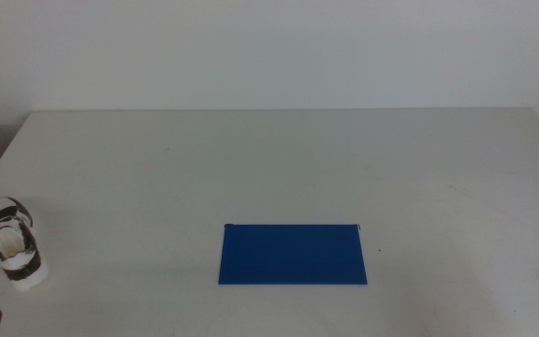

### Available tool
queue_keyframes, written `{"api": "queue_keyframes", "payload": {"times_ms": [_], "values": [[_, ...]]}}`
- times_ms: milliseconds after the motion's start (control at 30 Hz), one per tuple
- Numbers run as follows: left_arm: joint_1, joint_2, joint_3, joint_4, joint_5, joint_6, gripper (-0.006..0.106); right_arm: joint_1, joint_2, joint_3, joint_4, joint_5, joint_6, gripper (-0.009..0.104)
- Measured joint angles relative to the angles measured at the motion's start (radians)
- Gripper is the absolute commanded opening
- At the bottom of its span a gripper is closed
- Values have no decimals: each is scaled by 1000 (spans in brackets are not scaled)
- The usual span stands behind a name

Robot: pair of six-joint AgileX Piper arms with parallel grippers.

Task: Use one arm to grab the shoe from the table and place it on the mat.

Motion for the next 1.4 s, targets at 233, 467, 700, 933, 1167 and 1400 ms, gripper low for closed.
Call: {"api": "queue_keyframes", "payload": {"times_ms": [233,467,700,933,1167,1400], "values": [[0,0,0,0,-86,-2,94,0,0,0,0,0,0,66],[0,90,-56,-11,-103,-3,94,0,0,0,0,0,0,66],[0,259,-200,-15,-104,-3,94,0,0,0,0,0,0,66],[0,443,-358,-22,-104,-52,94,0,0,0,0,0,0,66],[0,562,-522,-22,-42,-66,94,0,0,0,0,0,0,66],[0,654,-715,-22,220,-79,94,0,0,0,0,0,0,66]]}}
